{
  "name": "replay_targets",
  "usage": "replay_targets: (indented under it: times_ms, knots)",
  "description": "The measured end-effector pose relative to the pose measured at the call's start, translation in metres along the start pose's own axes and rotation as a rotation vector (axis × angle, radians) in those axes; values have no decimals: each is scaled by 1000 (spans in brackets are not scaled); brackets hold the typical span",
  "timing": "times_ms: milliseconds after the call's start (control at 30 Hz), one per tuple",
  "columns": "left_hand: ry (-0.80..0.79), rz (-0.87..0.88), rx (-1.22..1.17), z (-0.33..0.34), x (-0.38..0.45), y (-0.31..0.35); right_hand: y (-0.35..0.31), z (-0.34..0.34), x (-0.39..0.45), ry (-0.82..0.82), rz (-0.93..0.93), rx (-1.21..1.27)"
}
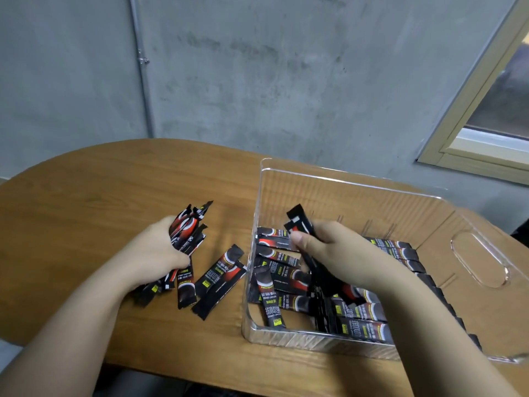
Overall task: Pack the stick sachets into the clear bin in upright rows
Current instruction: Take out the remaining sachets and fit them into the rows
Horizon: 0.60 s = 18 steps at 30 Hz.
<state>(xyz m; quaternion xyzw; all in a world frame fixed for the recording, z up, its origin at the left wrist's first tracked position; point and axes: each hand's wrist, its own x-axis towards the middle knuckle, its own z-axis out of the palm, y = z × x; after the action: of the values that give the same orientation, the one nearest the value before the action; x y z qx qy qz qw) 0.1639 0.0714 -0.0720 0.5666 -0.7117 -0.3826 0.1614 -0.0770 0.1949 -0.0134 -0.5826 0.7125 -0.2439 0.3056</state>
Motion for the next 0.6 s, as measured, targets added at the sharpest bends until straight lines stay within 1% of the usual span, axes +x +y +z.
replay_targets:
  times_ms: [67,100,233,333,400,433,500,600]
  knots:
    - [-1,-2,32,3,6,3,2,2,1,7,-21,-8]
    - [4,-3,41,5,9,5,3,4,1,2,-22,-55]
    - [64,15,41,10,22,8,0,10,0,4,34,-395]
    - [209,52,-28,20,27,8,-8,25,-3,-98,140,-473]
    - [325,65,-87,27,28,6,-9,39,-3,-150,156,-542]
    - [353,71,-98,30,29,6,-8,45,-3,-160,157,-586]
    - [353,74,-85,33,33,4,-6,52,-1,-156,168,-659]
    - [327,69,-50,32,40,4,-4,56,0,-136,164,-705]
